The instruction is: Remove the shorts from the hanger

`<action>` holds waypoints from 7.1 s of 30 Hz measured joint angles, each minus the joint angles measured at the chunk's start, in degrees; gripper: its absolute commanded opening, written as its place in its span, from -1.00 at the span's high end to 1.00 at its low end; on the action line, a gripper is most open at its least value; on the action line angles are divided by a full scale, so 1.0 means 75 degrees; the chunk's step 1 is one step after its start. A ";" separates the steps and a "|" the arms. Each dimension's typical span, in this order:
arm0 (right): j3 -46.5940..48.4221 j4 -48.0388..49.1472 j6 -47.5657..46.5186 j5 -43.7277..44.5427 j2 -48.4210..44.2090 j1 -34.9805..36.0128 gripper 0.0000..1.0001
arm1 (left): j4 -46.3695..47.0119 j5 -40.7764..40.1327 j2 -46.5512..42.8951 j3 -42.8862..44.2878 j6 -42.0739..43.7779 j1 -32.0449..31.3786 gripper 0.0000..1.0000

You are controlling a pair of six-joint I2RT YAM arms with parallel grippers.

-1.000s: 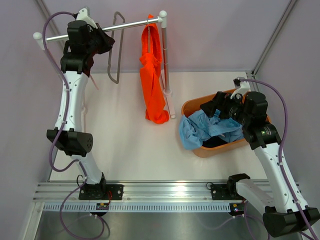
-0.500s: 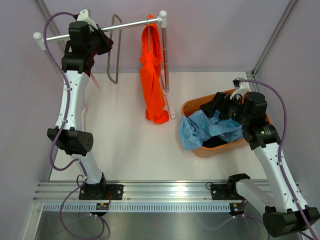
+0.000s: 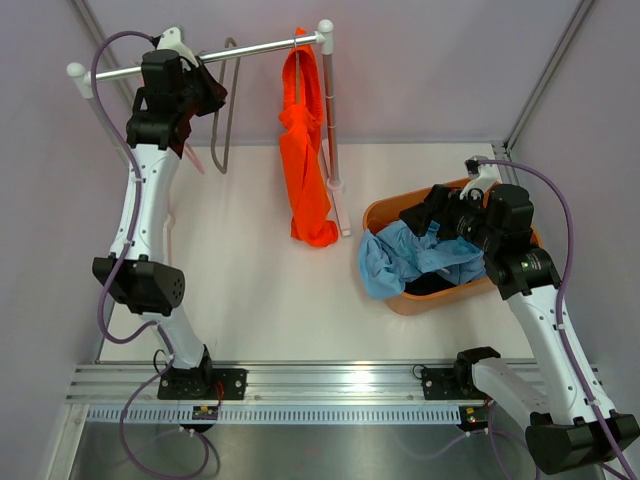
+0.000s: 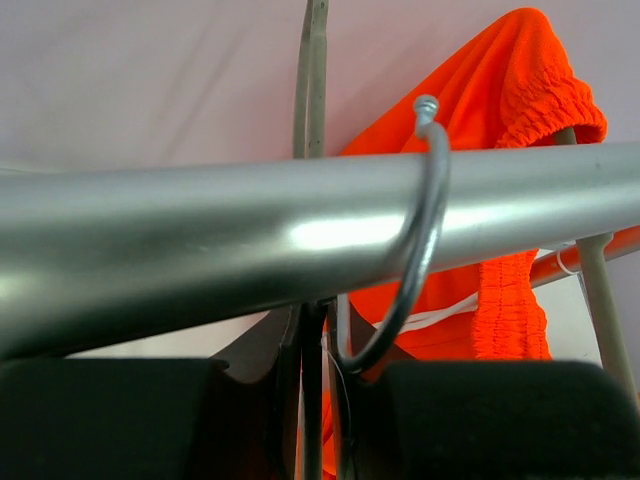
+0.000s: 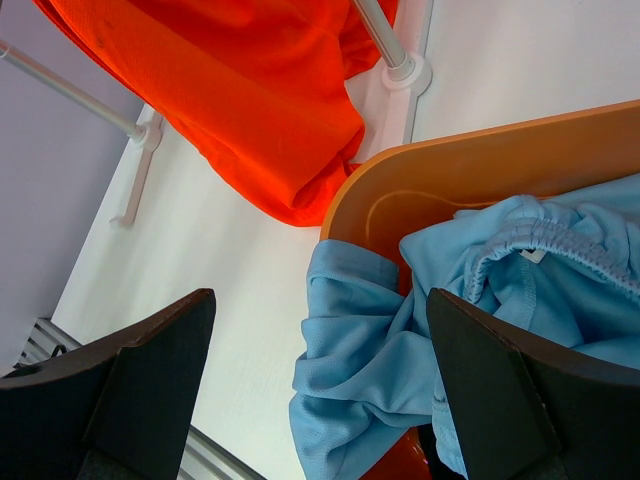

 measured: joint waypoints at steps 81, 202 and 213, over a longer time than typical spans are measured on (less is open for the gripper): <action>-0.0131 -0.0621 -0.0070 0.0070 -0.0796 0.0003 -0.91 | 0.1795 -0.3118 0.0670 0.0740 0.2110 -0.3299 0.10; 0.2162 -0.0679 0.0303 0.3290 0.2162 0.4829 -0.63 | -0.1480 -0.3637 -0.4508 -0.5342 0.1443 -0.7248 1.00; 0.2655 -0.0729 0.0490 0.4071 0.3130 0.5117 -0.46 | -0.1609 -0.3958 -0.5129 -0.5356 0.1425 -0.7475 1.00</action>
